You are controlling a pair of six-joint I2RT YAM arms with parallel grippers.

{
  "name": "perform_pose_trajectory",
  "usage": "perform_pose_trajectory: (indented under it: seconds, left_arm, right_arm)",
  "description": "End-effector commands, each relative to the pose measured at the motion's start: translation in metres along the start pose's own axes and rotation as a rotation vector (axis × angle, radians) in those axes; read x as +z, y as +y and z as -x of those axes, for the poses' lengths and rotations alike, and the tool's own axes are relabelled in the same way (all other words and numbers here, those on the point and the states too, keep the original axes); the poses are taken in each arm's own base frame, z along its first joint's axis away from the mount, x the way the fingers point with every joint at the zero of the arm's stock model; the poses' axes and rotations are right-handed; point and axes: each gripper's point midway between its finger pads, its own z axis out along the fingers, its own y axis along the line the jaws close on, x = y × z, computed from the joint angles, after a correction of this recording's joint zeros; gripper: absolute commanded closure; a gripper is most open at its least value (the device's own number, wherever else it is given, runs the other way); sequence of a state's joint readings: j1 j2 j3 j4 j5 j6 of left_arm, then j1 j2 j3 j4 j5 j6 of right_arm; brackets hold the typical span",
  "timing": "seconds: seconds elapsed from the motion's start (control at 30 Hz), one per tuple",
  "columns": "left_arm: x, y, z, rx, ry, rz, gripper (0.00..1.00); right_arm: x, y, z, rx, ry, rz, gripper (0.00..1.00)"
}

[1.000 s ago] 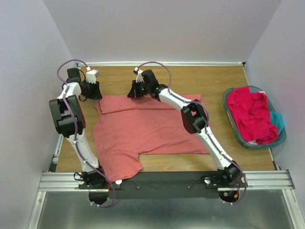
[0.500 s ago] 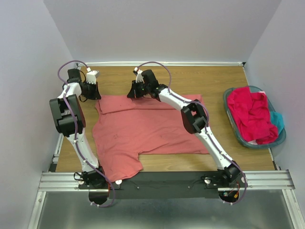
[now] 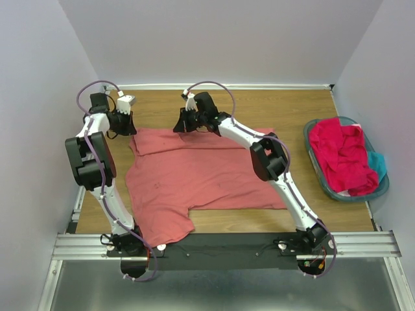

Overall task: Fold and stack the t-shirts
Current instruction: Fold the flattened tshirt in 1/3 of the way

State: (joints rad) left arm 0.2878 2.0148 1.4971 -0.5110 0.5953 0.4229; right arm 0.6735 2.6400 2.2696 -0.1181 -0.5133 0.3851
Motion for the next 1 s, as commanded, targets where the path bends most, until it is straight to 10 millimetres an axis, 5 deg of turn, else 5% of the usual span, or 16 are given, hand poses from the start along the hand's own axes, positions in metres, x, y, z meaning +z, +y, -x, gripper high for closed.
perform_pose_trajectory:
  seconds: [0.0,0.17,0.33,0.97]
  left_arm:
    - [-0.02,-0.007,0.007,0.063,-0.03,0.002,1.0]
    - [-0.025,-0.007,-0.001,0.074,-0.009,0.023,0.99]
    - [-0.019,-0.004,0.001,0.057,-0.019,0.02,0.78]
    - [-0.001,0.001,0.011,0.0,-0.039,-0.045,0.75]
  right_arm:
    - [-0.014,0.029,0.016,-0.055,-0.018,0.056,0.99]
    - [-0.019,0.03,0.009,-0.059,0.003,0.057,0.99]
    - [-0.017,0.026,0.001,-0.058,0.016,0.05,0.99]
    - [-0.013,0.02,-0.003,-0.058,0.022,0.045,0.99]
